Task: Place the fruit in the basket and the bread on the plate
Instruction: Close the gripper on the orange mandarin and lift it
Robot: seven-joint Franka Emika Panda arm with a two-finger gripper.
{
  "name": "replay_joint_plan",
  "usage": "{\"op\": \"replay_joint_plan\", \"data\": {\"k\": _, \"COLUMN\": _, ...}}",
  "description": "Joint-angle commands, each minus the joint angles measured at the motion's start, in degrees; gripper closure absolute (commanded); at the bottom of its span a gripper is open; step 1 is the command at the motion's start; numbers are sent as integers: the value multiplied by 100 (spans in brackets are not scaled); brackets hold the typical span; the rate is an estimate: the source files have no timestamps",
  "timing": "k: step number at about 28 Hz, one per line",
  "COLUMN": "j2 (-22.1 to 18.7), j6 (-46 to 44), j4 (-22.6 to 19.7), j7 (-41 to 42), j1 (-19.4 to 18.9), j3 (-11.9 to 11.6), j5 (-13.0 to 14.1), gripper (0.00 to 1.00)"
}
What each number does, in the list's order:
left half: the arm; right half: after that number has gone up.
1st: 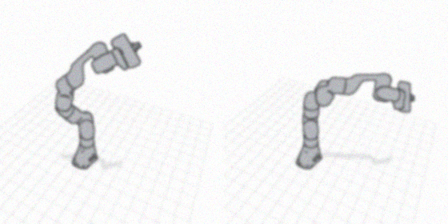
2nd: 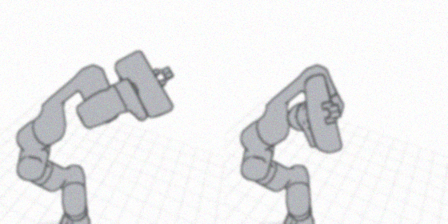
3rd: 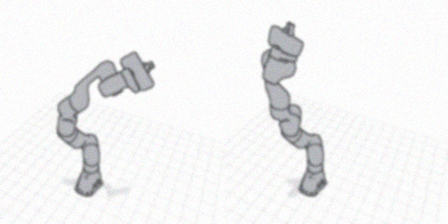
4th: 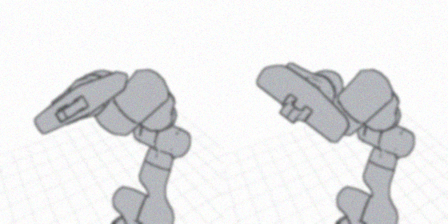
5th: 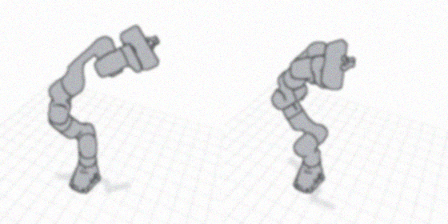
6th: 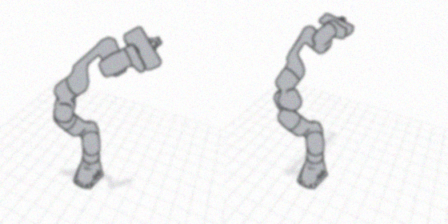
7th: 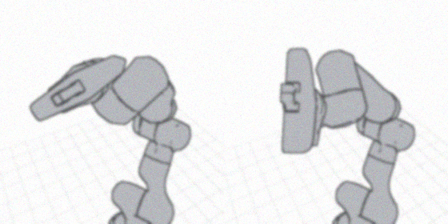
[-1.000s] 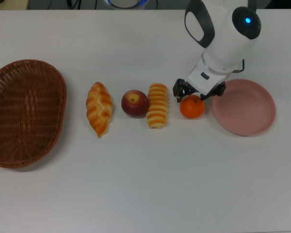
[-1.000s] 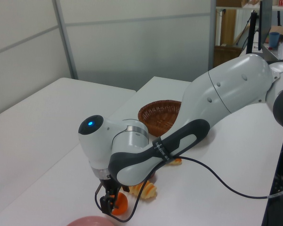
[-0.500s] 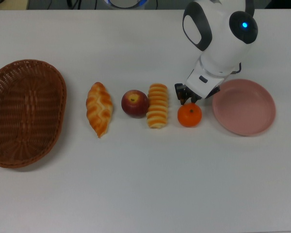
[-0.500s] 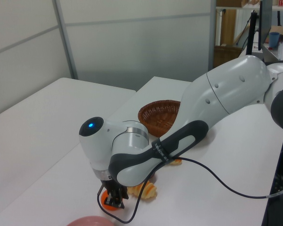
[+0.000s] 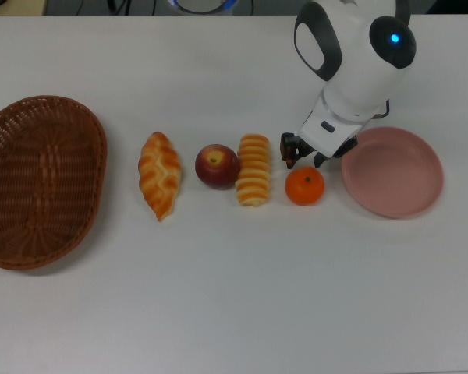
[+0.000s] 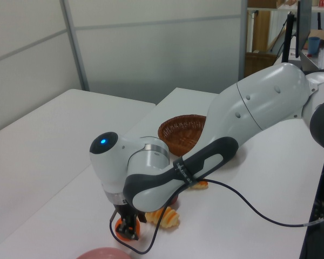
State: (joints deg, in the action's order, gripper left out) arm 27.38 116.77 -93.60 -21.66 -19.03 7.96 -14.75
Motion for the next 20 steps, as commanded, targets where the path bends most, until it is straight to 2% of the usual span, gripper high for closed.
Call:
{"op": "replay_joint_plan", "data": {"k": 1, "j2": -66, "j6": 118, "j4": 43, "j7": 91, "j1": -22, "j3": -92, "j5": -98, "gripper": 0}}
{"op": "replay_joint_plan", "data": {"k": 7, "j2": -4, "j6": 205, "j4": 70, "j7": 109, "j1": -13, "j3": -84, "j5": -423, "gripper": 0}}
{"op": "replay_joint_plan", "data": {"k": 19, "j2": 294, "j6": 733, "j4": 70, "j7": 197, "j1": -22, "j3": -84, "j5": -424, "gripper": 1}}
{"op": "replay_joint_plan", "data": {"k": 20, "j2": 295, "j6": 733, "j4": 70, "j7": 214, "j1": -13, "j3": -92, "j5": -424, "gripper": 18}}
